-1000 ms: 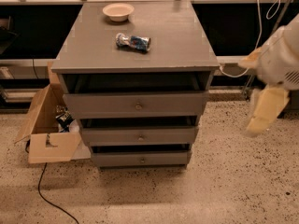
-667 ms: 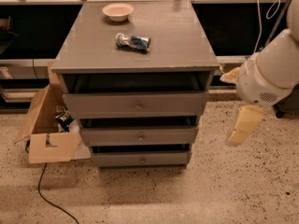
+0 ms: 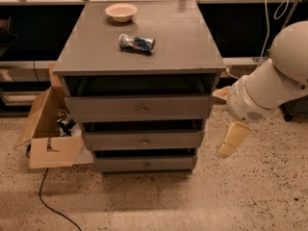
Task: Open middle drawer
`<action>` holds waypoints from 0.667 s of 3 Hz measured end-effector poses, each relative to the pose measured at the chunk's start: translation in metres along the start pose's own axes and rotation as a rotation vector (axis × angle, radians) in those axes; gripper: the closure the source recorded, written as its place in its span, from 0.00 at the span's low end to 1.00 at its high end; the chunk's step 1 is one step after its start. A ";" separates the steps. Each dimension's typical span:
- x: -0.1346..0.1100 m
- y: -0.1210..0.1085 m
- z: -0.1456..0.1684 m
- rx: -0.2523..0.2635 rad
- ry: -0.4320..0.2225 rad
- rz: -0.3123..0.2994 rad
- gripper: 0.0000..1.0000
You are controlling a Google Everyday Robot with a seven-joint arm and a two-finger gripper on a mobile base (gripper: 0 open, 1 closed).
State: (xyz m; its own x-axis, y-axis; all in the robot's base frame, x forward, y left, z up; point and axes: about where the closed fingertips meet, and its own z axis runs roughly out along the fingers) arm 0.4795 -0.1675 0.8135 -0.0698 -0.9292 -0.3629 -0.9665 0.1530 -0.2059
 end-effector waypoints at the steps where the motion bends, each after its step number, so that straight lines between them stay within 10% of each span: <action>1: 0.008 0.012 0.076 -0.074 -0.057 -0.010 0.00; 2: 0.013 0.022 0.156 -0.131 -0.094 -0.027 0.00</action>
Offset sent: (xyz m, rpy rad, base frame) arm 0.0310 0.0714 -0.2444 0.1396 0.1433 0.1406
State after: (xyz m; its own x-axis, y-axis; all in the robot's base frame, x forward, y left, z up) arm 0.4958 -0.1238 0.6626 -0.0258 -0.8958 -0.4436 -0.9921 0.0773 -0.0984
